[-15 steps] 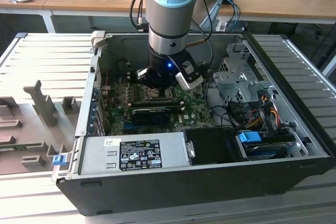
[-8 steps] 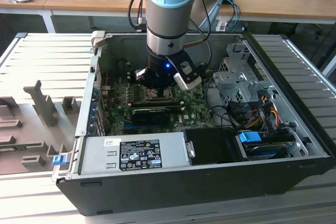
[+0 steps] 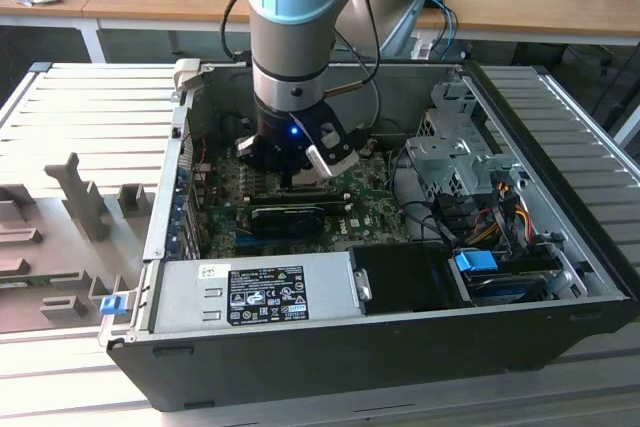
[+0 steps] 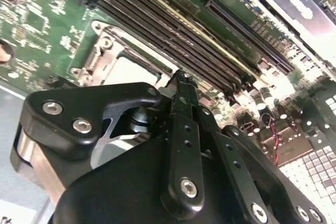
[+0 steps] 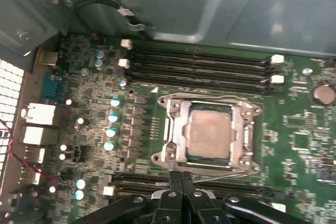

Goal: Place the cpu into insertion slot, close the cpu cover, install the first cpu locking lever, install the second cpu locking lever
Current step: 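Install the second cpu locking lever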

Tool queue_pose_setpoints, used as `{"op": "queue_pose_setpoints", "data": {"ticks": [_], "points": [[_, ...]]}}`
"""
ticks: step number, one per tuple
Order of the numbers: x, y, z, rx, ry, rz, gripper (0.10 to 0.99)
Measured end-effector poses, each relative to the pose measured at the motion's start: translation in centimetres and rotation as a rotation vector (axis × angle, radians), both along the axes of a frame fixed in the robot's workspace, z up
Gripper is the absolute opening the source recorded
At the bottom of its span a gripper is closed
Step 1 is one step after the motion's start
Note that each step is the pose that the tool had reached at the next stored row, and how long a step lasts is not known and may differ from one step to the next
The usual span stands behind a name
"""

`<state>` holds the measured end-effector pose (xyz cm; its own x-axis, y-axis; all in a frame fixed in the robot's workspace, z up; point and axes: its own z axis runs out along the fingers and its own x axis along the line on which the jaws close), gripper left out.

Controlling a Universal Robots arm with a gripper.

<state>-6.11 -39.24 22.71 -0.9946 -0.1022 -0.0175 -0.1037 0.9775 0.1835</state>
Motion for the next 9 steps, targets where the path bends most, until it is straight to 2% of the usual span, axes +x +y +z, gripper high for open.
{"op": "queue_pose_setpoints", "data": {"ticks": [3,5,6,7,9], "points": [[-0.26,0.0,-0.81,0.001,0.0,0.014,0.106],[-0.33,-0.06,-1.14,0.009,0.0001,0.016,0.106],[-0.36,-0.13,-1.17,0.017,0.0,0.016,0.106],[-0.39,-0.59,-1.25,0.035,-0.0003,0.016,0.106],[-0.39,-1.05,-1.26,0.052,-0.0004,0.016,0.106]]}}
